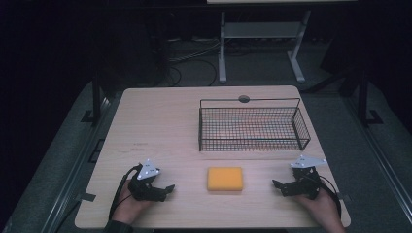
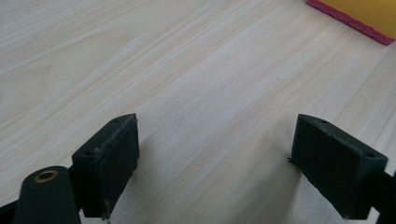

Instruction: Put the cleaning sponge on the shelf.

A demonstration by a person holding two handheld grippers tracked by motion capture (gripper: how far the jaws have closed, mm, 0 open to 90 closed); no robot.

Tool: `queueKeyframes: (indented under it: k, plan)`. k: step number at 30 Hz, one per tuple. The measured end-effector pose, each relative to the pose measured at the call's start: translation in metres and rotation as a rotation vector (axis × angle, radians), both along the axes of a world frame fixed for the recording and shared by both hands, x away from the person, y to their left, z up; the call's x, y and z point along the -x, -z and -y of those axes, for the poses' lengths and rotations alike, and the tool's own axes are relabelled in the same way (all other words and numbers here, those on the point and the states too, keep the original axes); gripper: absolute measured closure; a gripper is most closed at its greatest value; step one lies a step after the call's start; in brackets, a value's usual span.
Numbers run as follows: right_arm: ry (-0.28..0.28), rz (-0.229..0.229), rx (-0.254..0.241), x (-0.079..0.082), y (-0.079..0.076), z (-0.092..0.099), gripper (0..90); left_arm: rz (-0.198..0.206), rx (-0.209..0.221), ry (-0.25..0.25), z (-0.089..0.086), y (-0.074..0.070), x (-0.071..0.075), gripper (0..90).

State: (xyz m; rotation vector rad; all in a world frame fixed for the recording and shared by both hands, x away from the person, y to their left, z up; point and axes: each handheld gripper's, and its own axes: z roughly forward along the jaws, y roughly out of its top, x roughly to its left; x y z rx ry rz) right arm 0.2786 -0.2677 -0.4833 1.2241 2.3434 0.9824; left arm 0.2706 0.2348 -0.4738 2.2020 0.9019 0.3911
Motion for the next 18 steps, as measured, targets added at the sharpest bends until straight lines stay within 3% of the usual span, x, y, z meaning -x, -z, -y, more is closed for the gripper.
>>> queueKeyframes:
  k: [6,11,18]
  plan:
    - [0.001,0.000,0.000,0.000,0.000,0.000,1.1,0.000,-0.014,0.011,0.001,-0.006,0.002,24.3]
    - [0.001,0.000,0.000,0.000,0.000,0.000,1.0,0.006,0.008,0.020,0.004,-0.014,0.004,41.6]
    - [0.000,0.000,0.000,0.000,0.000,0.000,1.0,-0.021,0.051,0.056,0.013,-0.025,0.006,66.5]
